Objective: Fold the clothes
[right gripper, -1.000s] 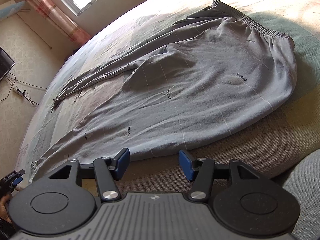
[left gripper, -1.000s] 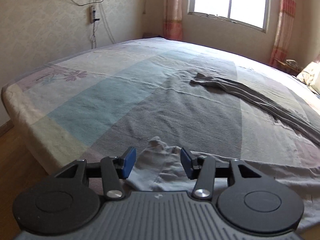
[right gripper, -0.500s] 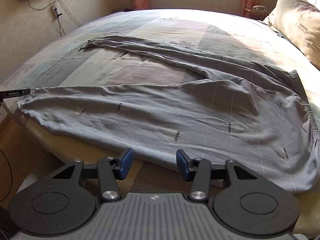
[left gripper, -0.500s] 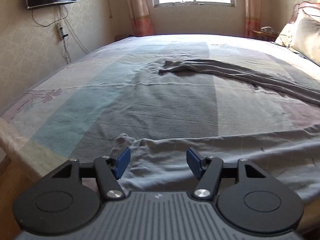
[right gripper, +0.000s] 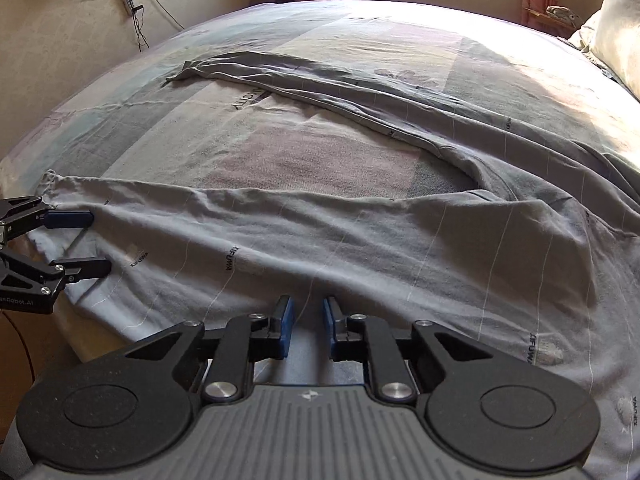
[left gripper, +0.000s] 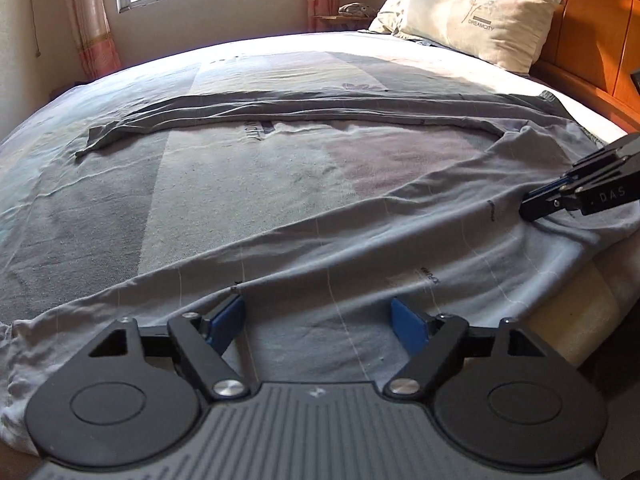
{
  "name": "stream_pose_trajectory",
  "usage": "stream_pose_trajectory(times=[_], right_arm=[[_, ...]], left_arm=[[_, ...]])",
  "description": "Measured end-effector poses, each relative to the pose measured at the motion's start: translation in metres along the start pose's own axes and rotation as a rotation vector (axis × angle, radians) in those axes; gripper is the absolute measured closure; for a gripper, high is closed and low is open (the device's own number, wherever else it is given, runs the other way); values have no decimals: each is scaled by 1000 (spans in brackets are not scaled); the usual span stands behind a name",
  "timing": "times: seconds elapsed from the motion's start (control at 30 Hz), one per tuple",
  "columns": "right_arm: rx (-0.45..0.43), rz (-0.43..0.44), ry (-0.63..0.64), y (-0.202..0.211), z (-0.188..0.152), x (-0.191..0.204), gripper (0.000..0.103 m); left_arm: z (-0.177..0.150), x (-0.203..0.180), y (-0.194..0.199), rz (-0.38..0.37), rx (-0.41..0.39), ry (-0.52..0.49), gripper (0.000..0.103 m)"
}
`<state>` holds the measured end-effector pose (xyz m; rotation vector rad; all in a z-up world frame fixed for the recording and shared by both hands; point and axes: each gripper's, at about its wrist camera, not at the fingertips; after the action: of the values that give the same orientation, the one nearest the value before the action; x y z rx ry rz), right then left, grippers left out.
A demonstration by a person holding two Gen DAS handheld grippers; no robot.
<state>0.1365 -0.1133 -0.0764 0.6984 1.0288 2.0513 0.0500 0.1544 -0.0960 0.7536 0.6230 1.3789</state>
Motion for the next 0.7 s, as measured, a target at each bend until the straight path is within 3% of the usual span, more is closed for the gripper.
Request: stream_pose_trajectory(times=[0.17,0.33,0.53,0.7], right_arm=[[-5,-7,11,1,9,-4,84],[-39,-30,135,40,-20,3,84],[-9,7,265,72,-64,14,84],[-25,42,215,54,-61,12,84]], left_arm=[[9,-5,1,33,7,2,22],[-6,-34,33,-16,-43,-125,22],[-12,-69,54,-204,-64,-209,22],[-5,-96,46,-363,-51,-254,22]])
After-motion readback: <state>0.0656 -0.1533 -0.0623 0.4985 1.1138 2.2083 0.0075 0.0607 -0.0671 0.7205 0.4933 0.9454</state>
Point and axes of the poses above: each gripper's, at about its wrist camera, not at the fingertips, and y roughly against the way its jaws point, x to its left, z to its top, and after that the axes turned 7 degrees about x, right-handed
